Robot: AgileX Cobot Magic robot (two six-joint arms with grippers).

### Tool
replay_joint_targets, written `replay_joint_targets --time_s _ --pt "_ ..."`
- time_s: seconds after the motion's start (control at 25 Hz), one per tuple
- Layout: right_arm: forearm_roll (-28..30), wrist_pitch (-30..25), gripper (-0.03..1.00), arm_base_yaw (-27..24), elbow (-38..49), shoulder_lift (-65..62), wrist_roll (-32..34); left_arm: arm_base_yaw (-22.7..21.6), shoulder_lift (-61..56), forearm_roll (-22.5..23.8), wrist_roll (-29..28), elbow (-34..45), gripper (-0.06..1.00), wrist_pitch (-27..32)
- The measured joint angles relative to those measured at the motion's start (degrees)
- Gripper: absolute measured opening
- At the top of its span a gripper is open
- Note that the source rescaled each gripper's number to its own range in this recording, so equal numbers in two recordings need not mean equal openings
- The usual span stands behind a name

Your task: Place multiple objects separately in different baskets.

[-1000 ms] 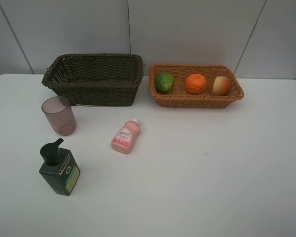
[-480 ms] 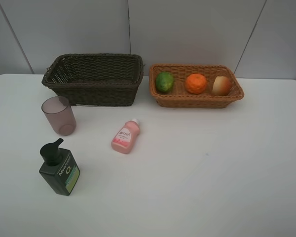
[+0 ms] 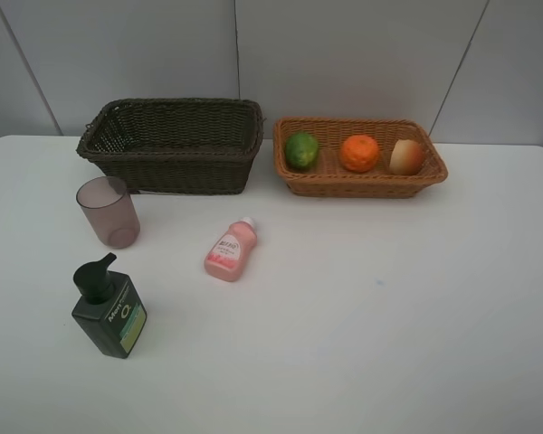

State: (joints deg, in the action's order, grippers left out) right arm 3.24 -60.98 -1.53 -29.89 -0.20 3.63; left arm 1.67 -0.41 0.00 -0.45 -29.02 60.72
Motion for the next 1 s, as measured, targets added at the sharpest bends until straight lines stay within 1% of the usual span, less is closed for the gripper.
replay_joint_targets --time_s 0.4,0.48,0.56,0.68,0.8,0.92,1.0 --pt "0.00 0.00 0.84 0.00 0.00 0.00 0.00 0.00 0.13 0.00 0.00 0.00 1.00 0.00" --pt "0.00 0.05 0.84 0.00 0.00 0.00 0.00 0.00 2.02 0.77 0.00 0.00 1.00 -0.07" --pt "0.00 0.05 0.84 0.00 0.00 0.00 0.00 0.00 6.94 1.18 0.00 -0.60 1.00 -0.70" --pt "0.00 0.05 0.84 0.00 0.00 0.00 0.00 0.70 16.97 1.18 0.00 -2.97 1.00 -5.80" --pt "0.00 0.05 0.84 0.00 0.00 0.00 0.00 1.20 28.34 1.18 0.00 -6.89 1.00 -9.51" --pt "0.00 0.05 0.84 0.00 0.00 0.00 0.00 1.34 40.49 0.98 0.05 -10.53 1.00 -10.93" --pt "0.00 0.05 0.84 0.00 0.00 0.00 0.00 3.17 48.42 0.98 0.99 -12.78 1.00 -11.52"
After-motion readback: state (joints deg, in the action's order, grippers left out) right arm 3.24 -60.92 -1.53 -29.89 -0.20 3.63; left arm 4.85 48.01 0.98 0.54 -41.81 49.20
